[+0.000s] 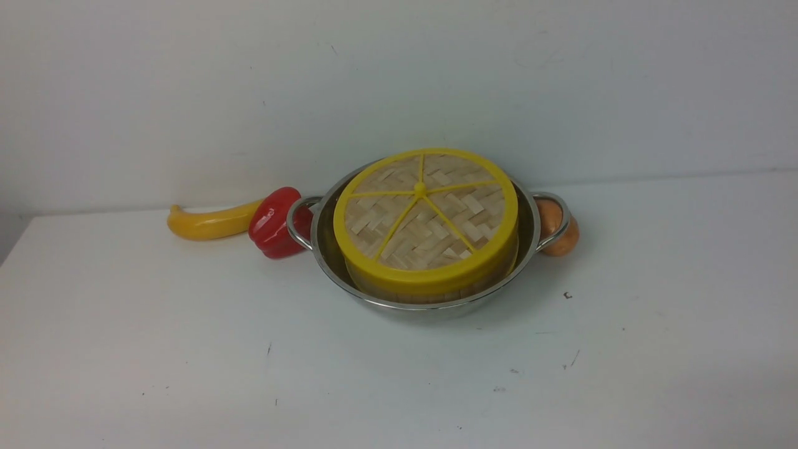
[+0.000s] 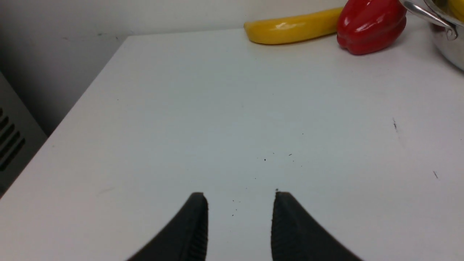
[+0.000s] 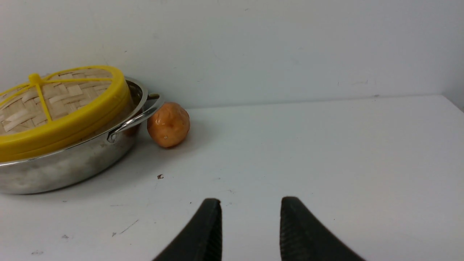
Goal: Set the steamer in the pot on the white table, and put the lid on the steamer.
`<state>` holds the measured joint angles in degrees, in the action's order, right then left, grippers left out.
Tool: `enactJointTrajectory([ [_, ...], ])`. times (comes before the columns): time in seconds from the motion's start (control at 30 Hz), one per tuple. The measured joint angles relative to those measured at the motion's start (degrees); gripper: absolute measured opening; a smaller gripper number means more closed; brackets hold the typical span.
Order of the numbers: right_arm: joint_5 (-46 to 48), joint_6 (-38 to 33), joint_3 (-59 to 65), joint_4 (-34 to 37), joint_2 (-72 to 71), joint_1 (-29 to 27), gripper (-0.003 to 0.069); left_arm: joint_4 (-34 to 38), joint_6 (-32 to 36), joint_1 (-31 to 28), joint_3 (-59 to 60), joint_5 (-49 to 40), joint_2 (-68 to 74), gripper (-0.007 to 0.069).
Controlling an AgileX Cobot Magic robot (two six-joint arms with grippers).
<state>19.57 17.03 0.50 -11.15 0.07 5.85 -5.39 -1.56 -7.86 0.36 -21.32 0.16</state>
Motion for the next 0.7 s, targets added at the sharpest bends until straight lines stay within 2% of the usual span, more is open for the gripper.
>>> enactJointTrajectory([
  [0.7, 0.0, 0.0, 0.0, 0.0, 0.0, 0.0, 0.0243, 2.18, 3.07, 0.0, 0.0, 0.0, 0.0, 0.0241],
])
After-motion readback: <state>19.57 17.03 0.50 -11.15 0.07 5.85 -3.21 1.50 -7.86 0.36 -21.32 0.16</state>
